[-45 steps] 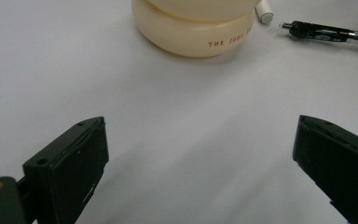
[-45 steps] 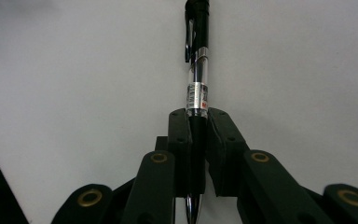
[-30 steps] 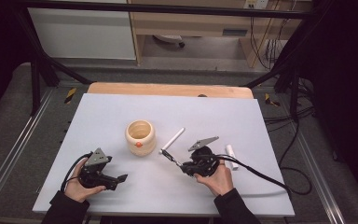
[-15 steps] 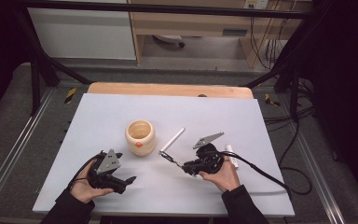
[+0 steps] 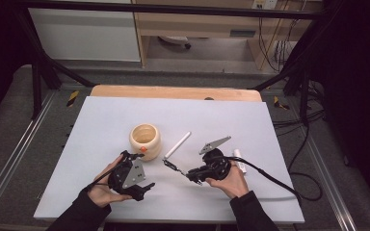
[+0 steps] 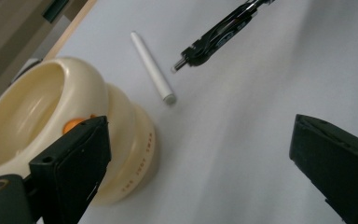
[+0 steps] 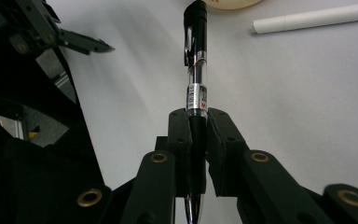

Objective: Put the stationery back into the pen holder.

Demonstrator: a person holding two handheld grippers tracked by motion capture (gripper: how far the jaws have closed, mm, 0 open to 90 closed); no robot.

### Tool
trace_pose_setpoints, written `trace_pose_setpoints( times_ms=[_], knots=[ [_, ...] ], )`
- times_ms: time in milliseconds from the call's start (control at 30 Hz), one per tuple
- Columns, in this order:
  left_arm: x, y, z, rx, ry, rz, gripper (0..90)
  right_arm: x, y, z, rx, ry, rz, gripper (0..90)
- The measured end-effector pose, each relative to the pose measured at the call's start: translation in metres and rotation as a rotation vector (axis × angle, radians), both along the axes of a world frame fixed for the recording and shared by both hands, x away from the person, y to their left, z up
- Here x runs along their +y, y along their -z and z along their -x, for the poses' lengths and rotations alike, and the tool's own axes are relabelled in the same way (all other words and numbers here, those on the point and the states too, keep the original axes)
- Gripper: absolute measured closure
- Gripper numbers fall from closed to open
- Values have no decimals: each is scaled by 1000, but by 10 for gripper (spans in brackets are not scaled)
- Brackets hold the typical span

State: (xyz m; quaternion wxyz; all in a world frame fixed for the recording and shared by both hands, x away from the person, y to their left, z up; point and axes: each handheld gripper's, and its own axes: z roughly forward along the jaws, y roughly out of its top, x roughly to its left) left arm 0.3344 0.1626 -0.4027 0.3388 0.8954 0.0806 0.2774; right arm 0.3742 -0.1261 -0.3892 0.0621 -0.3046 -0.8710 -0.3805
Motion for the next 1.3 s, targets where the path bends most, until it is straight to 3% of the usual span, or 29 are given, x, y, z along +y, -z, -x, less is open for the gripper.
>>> trace_pose_setpoints(
  times_ms=[500,600,800,1167,1300],
  knots=[
    [-36,6,-1,-166,167,-122,90,4,3,-4,73,16,-19,804],
    [-43,6,0,-206,198,-167,115,5,3,-4,83,15,-20,804],
    [-55,10,4,-278,259,-208,185,8,3,-3,95,7,-10,804],
    [-68,18,10,-404,323,-288,377,9,2,-4,112,13,-3,804],
    [-73,20,11,-433,336,-309,440,9,2,-4,117,15,-2,804]
  ],
)
